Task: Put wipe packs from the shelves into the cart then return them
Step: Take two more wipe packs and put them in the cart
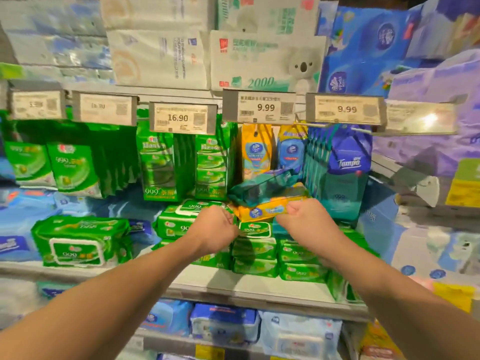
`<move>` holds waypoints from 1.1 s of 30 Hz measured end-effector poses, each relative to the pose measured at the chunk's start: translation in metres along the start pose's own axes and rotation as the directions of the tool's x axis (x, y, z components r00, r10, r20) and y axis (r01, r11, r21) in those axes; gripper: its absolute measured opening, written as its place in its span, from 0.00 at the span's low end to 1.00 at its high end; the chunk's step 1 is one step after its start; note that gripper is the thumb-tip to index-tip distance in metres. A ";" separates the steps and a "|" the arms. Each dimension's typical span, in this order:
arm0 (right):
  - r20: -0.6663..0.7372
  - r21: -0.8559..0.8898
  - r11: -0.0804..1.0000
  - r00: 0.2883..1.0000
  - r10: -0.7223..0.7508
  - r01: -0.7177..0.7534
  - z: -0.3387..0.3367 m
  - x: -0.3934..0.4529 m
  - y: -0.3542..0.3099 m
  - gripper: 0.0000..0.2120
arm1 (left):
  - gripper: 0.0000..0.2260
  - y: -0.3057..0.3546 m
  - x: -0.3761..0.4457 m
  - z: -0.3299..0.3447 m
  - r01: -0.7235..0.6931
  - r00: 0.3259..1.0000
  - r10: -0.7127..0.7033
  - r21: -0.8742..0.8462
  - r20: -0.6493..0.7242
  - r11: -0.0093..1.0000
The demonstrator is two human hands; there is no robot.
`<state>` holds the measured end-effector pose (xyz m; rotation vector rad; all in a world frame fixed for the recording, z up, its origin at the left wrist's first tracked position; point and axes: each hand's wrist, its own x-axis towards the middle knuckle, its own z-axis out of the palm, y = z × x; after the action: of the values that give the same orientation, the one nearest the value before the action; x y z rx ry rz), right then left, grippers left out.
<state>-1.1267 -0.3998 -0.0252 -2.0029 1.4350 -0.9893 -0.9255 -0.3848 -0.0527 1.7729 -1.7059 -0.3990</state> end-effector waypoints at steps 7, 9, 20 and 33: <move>0.104 0.240 0.910 0.942 0.320 -0.336 0.023 0.070 -0.022 0.15 | 0.21 -0.028 0.019 -0.005 0.000 1.000 -0.001 -0.117 -0.011 0.993; 0.145 0.254 0.862 0.898 0.415 -0.439 0.031 0.093 -0.021 0.13 | 0.19 -0.033 0.019 -0.006 -0.012 1.000 0.013 -0.152 0.010 0.988; 0.148 0.268 0.768 0.812 0.565 -0.582 0.066 0.140 -0.016 0.15 | 0.22 -0.056 0.045 -0.016 0.043 0.984 0.028 -0.390 0.174 0.920; 0.058 0.427 0.857 0.955 0.291 -0.288 0.022 0.073 -0.008 0.17 | 0.23 -0.035 0.061 -0.011 0.408 0.882 -0.068 -0.684 0.466 0.605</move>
<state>-1.0914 -0.4664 -0.0126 -1.4167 1.3288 -1.0683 -0.8848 -0.4433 -0.0532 1.2870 -1.1932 -1.4728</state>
